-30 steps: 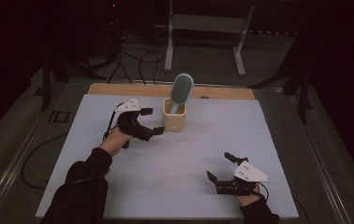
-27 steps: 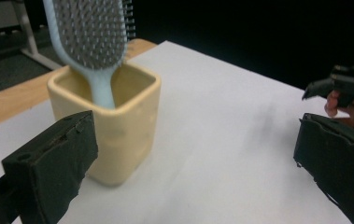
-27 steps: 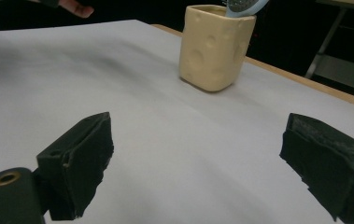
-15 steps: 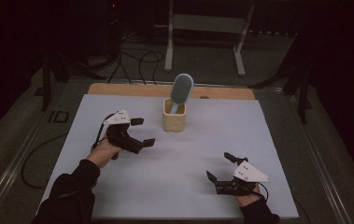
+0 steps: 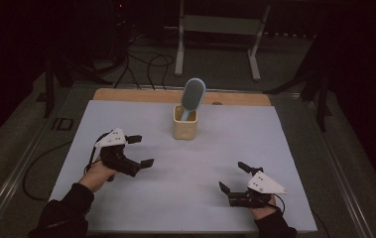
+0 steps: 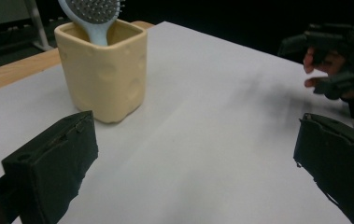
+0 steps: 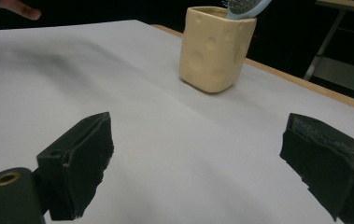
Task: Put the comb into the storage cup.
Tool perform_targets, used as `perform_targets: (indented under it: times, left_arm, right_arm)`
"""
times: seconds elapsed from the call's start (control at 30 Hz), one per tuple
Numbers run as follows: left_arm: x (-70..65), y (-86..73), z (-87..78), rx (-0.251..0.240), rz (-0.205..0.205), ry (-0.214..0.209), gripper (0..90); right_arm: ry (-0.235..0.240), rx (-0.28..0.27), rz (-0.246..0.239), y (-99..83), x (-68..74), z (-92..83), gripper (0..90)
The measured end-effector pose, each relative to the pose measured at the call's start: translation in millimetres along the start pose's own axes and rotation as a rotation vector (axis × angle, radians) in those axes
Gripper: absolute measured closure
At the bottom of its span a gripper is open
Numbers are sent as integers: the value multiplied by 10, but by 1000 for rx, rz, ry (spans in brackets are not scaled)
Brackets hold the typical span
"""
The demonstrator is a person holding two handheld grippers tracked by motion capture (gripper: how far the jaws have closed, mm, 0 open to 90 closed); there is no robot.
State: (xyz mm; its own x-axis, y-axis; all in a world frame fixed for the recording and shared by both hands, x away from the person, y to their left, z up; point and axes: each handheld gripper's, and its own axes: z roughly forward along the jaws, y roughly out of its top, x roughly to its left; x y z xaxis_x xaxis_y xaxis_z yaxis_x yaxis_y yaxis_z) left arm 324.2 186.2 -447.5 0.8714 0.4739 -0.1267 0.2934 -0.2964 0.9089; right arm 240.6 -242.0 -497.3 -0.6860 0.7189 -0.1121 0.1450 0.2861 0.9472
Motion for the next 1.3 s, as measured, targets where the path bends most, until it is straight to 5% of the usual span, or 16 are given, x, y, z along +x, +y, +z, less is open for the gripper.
perform_targets:
  times: [0.37, 0.7, 1.03, 1.3]
  left_arm:
    - [-126, -388, -272, 44, -18, 39, 0]
    - [-257, -657, -346, 93, -31, 68, 0]
    - [-327, -791, -449, 92, -40, 82, 0]
    - [-364, -879, -555, 117, -34, 143, 0]
  right_arm:
    - [-1, 6, -4, -2, 10, 12, 89]
    - [-1, 10, -7, -4, 16, 21, 89]
    - [0, 11, -14, -3, 16, 20, 89]
    - [-5, 9, -2, -8, -1, 17, 89]
